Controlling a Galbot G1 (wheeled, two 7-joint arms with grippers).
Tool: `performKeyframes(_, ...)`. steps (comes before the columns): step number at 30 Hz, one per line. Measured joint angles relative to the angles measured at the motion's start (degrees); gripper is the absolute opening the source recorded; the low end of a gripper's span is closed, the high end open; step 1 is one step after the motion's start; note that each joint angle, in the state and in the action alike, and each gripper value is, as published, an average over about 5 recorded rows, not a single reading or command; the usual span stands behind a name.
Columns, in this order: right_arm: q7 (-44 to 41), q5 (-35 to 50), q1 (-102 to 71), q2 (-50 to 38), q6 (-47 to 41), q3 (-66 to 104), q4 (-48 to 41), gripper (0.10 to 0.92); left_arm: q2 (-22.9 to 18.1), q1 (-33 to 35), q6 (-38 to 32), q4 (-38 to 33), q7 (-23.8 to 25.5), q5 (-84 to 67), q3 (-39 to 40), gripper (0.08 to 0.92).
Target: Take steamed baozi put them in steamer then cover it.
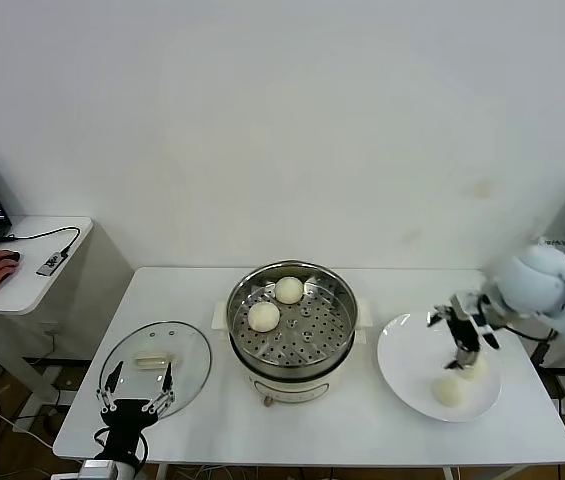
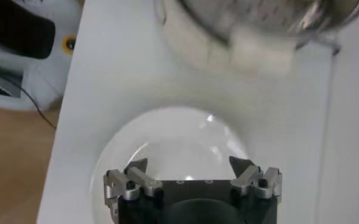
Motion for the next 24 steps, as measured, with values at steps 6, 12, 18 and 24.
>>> performKeyframes(6,1.08,-3.71,-11.43,-0.66,0.81,8.41,-1.12,0.823,-0.26,0.16,0.01,0.00,0.00,0.41,0.13,0.823)
performKeyframes(12,2.17,-6.12,-17.32,0.22,1.18,12.74,-2.28,0.823,-0.45,0.45,0.02,-0.33,0.00,0.62,0.11,0.823)
performKeyframes(18,3.09,-7.74,-19.72,1.91,1.37,14.14,-3.69,0.823,-0.50,0.92,-0.02,-0.67,-0.01,0.63,-0.28,0.823)
performKeyframes(24,3.99,-8.92,-20.39,3.78,1.60,14.20,-5.44,0.806,-0.65,0.98,-0.08,-0.77,-0.04,0.62,-0.45,0.823)
